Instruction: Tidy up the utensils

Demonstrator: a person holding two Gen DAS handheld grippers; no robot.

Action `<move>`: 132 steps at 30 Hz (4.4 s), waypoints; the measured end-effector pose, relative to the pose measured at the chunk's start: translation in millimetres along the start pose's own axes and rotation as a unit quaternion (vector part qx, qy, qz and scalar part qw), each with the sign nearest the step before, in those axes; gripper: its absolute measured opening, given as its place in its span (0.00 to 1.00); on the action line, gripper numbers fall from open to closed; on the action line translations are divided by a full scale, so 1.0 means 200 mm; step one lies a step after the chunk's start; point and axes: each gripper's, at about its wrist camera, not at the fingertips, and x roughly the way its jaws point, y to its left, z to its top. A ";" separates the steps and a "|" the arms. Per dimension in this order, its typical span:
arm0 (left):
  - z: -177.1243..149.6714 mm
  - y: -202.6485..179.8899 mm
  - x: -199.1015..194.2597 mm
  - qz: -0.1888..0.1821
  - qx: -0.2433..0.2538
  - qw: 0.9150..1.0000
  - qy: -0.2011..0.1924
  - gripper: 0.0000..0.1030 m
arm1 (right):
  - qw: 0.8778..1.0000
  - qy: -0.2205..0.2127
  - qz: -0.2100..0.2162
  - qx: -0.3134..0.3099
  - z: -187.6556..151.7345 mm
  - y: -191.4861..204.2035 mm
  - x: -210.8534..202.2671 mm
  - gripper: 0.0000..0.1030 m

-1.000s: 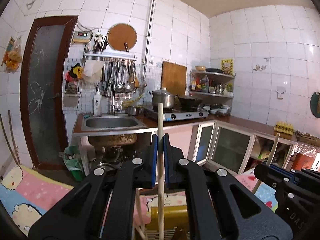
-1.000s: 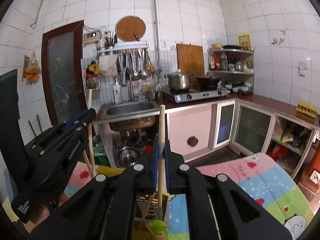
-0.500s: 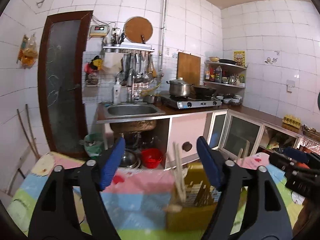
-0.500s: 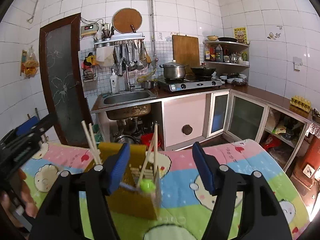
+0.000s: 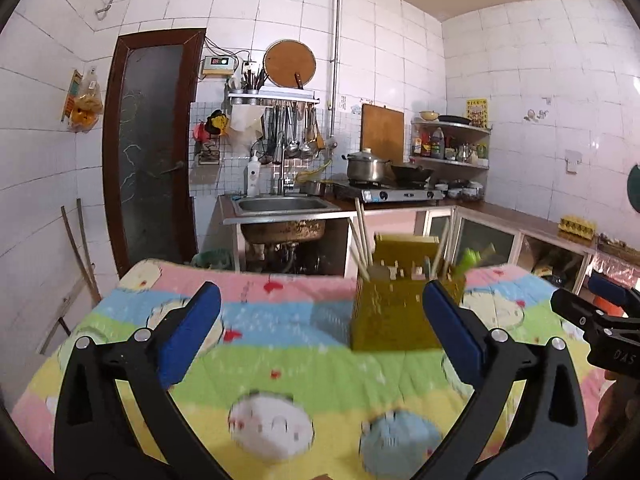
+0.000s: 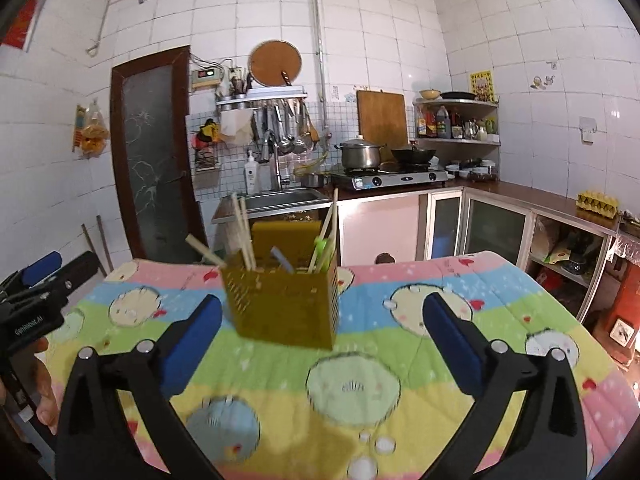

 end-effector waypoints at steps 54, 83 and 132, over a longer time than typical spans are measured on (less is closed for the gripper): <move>-0.50 -0.12 -0.29 0.056 0.027 0.998 -0.026 0.95 | 0.998 -0.033 -0.044 0.007 -0.52 -0.03 -0.25 0.96; -0.50 -0.13 -0.31 0.057 0.030 0.997 -0.032 0.95 | 0.998 -0.032 -0.045 0.002 -0.52 -0.05 -0.26 0.96; -0.50 -0.13 -0.34 0.051 0.027 0.997 -0.042 0.95 | 0.998 -0.032 -0.046 0.002 -0.52 -0.06 -0.26 0.96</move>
